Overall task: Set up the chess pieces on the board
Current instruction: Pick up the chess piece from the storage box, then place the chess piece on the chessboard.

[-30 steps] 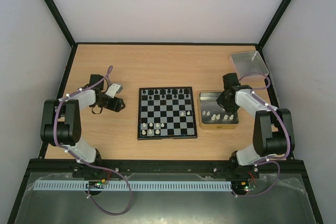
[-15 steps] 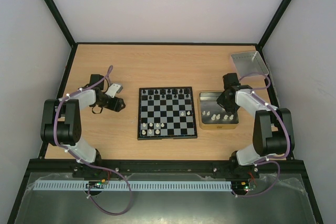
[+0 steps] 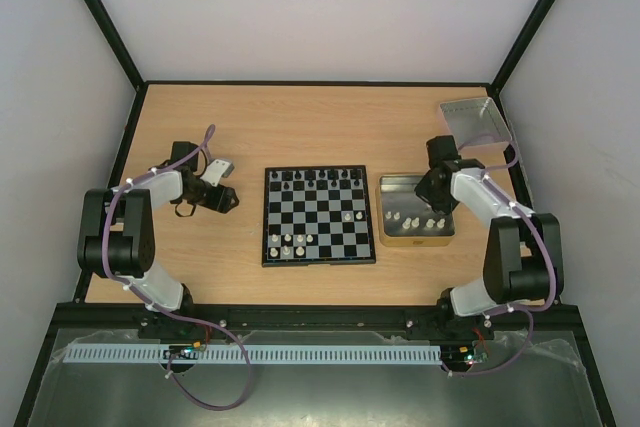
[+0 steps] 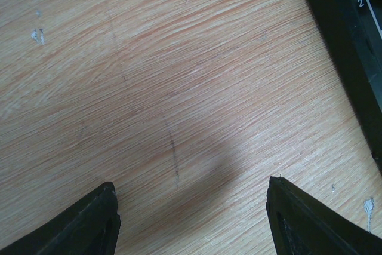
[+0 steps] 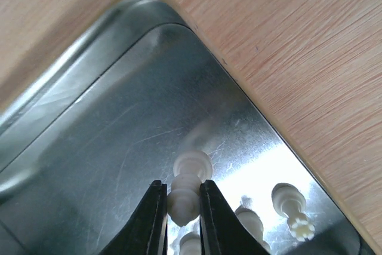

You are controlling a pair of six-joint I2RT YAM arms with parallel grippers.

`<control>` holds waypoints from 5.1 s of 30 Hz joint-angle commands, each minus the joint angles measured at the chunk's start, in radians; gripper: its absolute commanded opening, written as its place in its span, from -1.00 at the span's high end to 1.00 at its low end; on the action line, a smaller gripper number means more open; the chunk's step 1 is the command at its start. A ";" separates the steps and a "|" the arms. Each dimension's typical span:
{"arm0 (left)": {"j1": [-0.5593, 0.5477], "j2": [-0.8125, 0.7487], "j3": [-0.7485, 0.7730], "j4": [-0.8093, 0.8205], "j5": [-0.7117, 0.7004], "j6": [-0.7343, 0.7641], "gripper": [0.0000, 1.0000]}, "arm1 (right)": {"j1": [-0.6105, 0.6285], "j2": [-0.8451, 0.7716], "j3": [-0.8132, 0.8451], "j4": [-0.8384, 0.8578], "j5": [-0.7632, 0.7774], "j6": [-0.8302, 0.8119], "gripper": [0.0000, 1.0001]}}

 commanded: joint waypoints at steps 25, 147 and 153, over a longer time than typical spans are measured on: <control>-0.010 0.047 -0.018 -0.053 -0.022 -0.009 -0.36 | 0.944 -0.022 0.272 -0.252 0.081 0.266 0.79; -0.012 0.048 -0.016 -0.058 -0.015 -0.003 -0.37 | 0.691 0.117 0.297 -0.201 0.113 0.050 0.39; -0.013 0.055 -0.014 -0.060 -0.012 -0.002 -0.37 | 0.639 0.164 0.287 -0.149 0.089 0.000 0.41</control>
